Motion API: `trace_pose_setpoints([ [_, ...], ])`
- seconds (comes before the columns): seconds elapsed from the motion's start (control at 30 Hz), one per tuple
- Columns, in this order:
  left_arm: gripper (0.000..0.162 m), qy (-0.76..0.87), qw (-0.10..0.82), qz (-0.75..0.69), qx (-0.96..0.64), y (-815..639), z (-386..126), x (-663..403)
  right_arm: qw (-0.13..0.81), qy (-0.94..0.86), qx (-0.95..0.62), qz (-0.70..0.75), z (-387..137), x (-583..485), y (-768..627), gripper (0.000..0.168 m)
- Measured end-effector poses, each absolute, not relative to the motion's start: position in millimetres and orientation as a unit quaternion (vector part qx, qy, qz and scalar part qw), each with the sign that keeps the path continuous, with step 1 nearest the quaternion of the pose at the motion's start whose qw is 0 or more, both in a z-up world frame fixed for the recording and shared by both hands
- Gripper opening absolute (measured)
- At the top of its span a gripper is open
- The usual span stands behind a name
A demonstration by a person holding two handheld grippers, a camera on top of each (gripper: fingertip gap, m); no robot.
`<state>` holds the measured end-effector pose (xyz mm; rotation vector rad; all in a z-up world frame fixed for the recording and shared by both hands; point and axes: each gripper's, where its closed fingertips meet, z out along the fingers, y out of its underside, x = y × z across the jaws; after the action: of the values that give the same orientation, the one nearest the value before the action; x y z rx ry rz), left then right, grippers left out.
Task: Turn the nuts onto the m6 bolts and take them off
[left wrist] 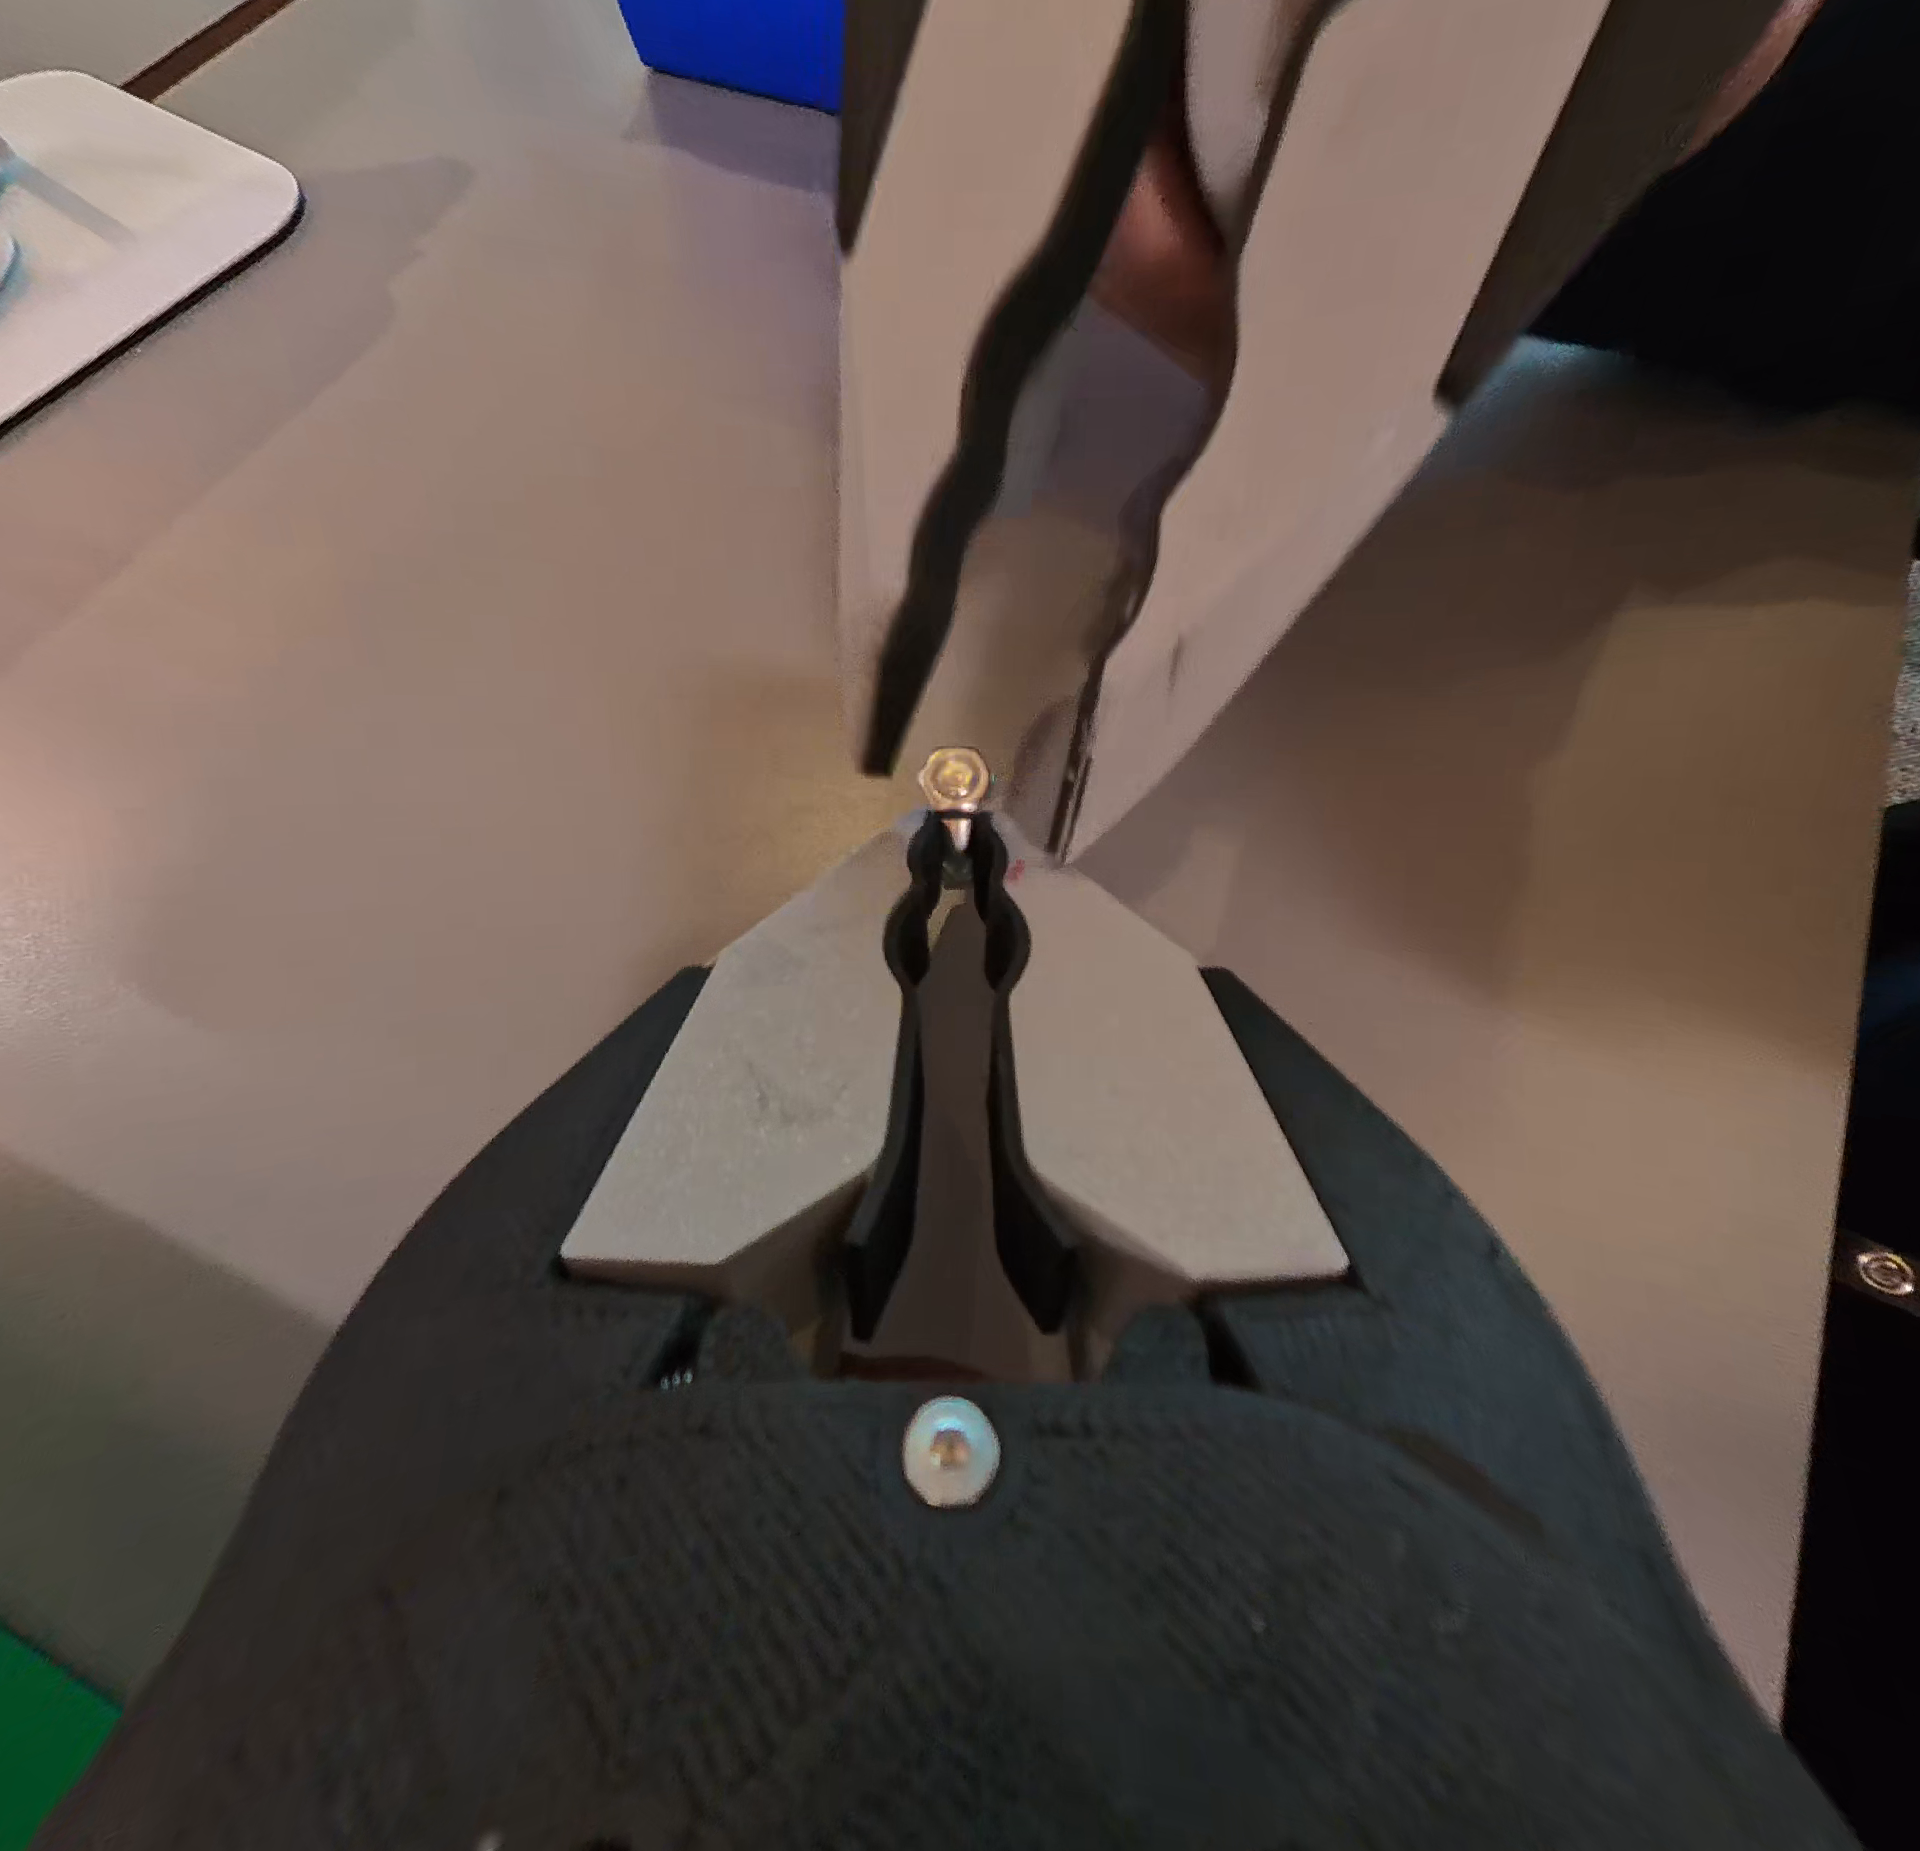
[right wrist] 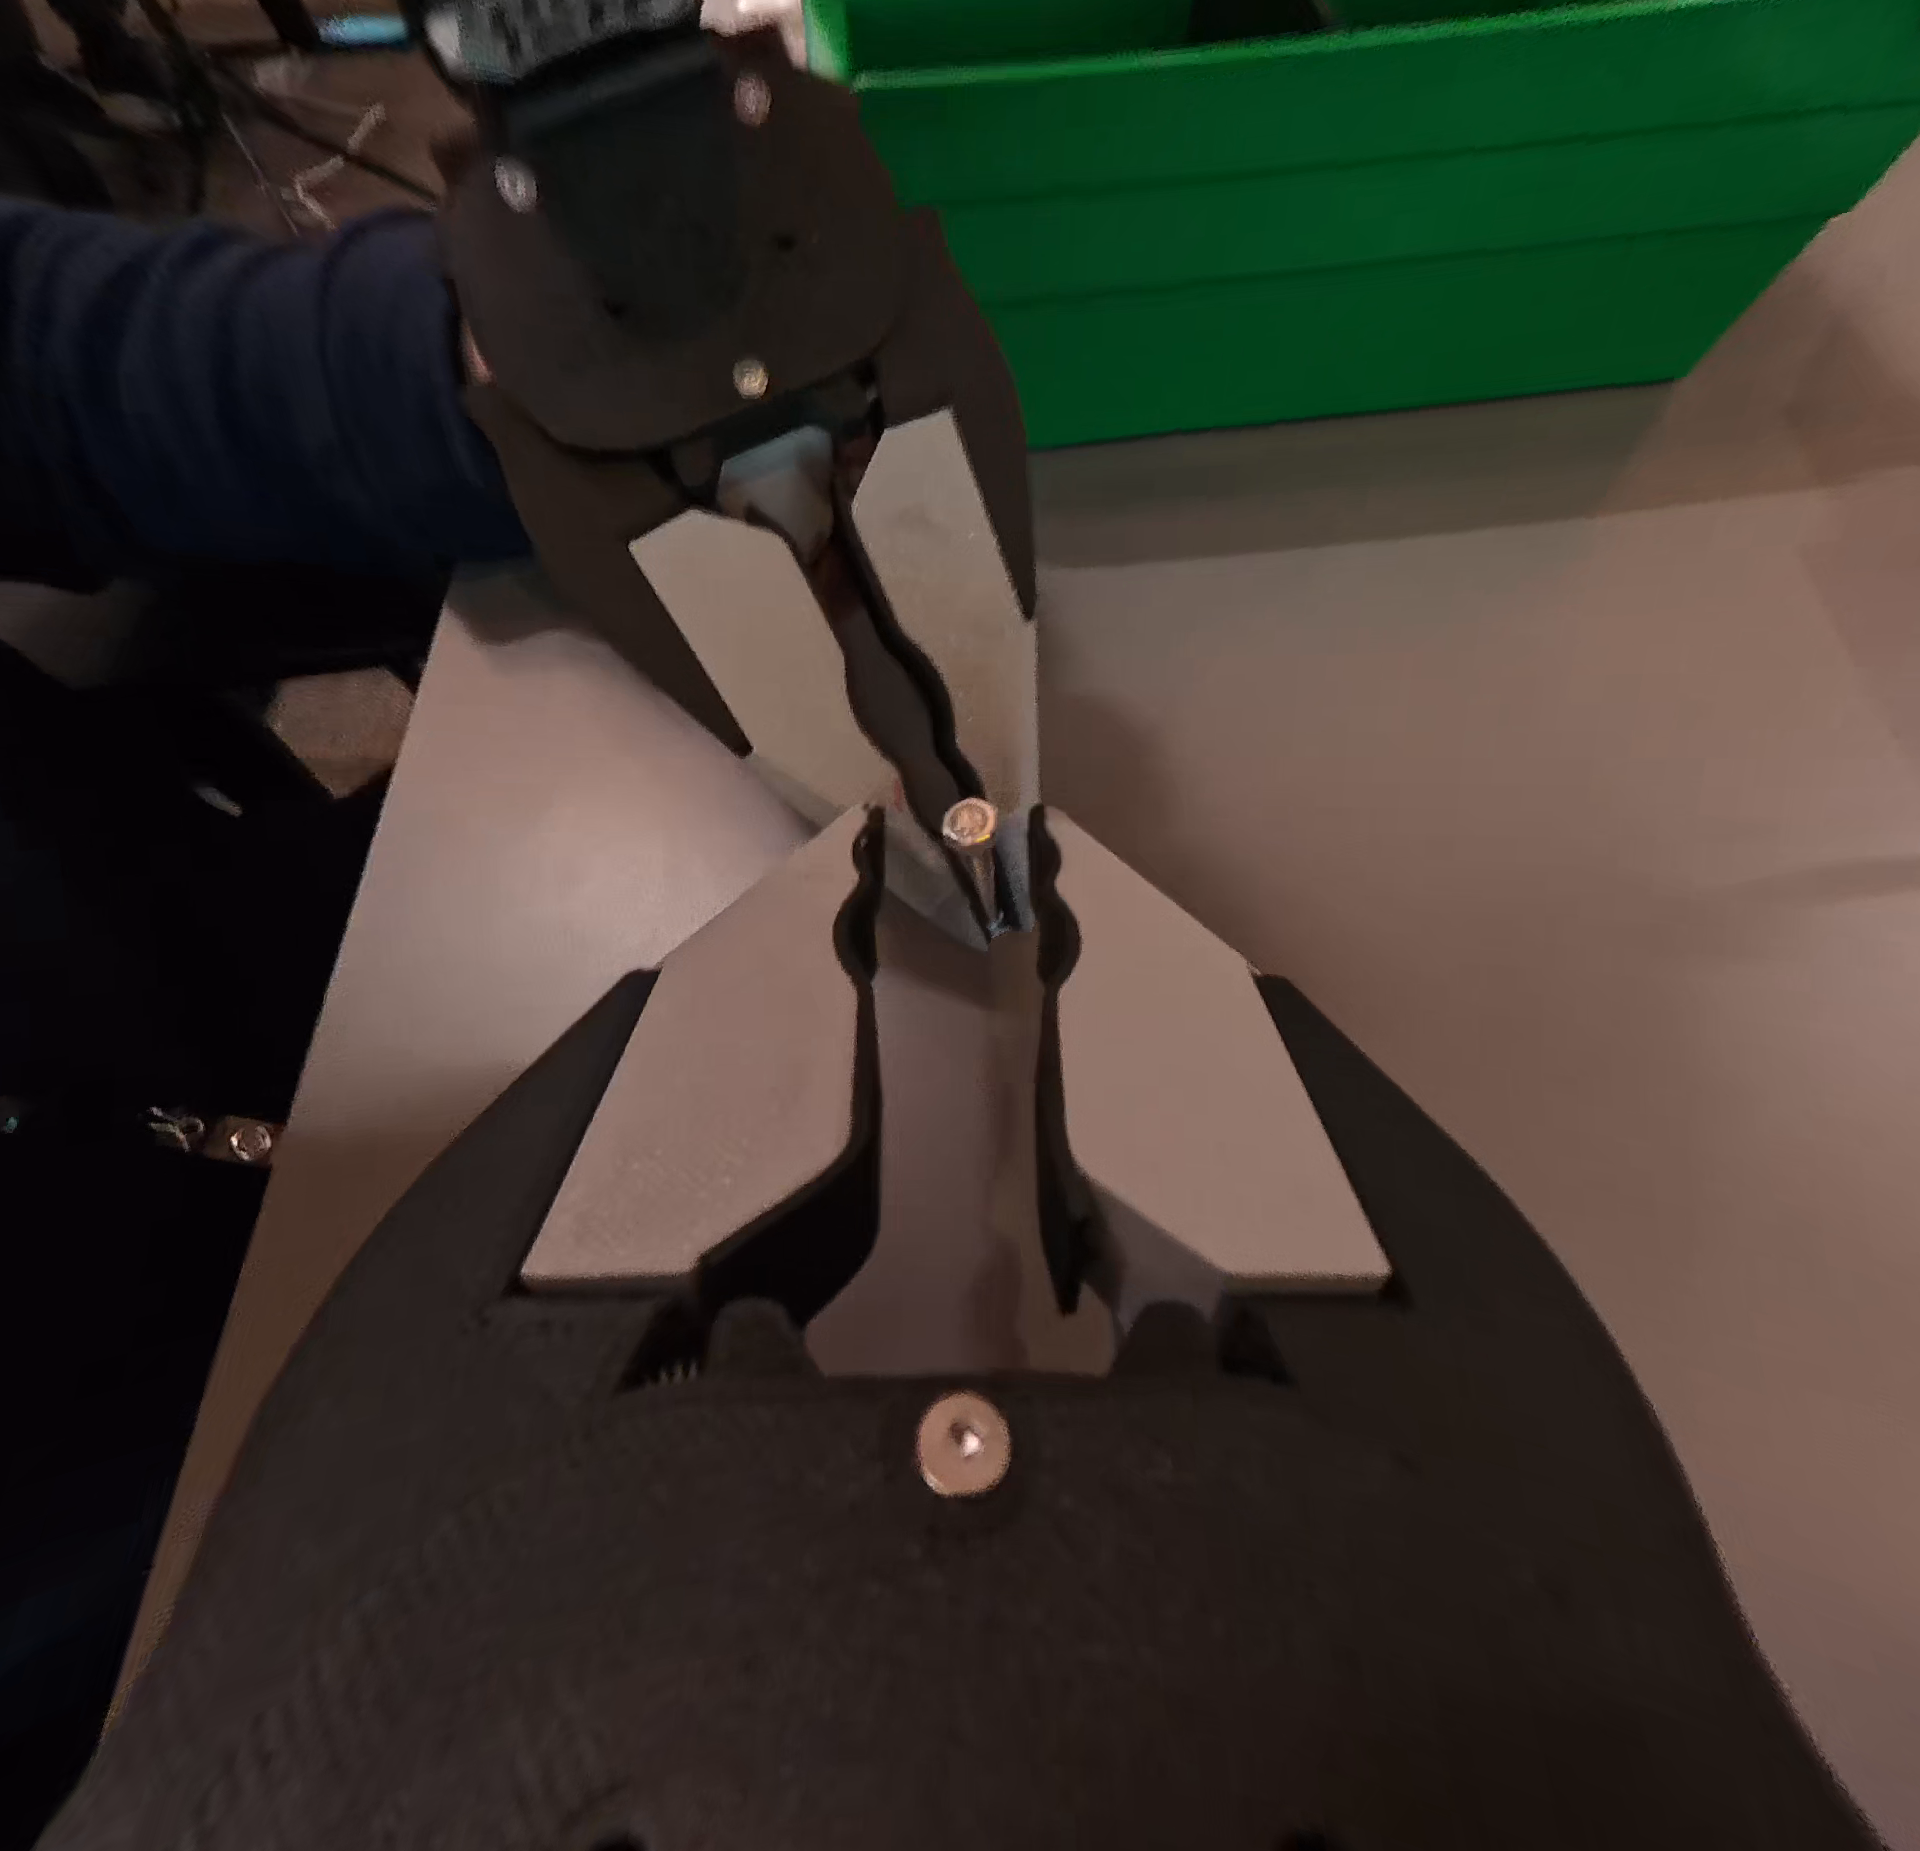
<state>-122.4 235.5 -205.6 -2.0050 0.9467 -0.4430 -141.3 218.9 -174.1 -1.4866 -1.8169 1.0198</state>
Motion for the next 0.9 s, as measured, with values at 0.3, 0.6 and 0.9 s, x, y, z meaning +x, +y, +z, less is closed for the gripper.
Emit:
trace_pose_setpoints([
  [0.3,0.003,0.376,0.431,-0.173,-0.801,237,-205,-123,0.304,-0.668,-0.561,0.384,-173,-143,224,0.007],
  [0.6,0.026,0.356,0.437,-0.181,-0.806,240,-202,-124,0.309,-0.625,-0.571,0.433,-157,-139,230,0.007],
  [0.9,0.017,0.365,0.448,-0.192,-0.793,237,-197,-118,0.310,-0.616,-0.563,0.455,-149,-141,225,0.007],
])
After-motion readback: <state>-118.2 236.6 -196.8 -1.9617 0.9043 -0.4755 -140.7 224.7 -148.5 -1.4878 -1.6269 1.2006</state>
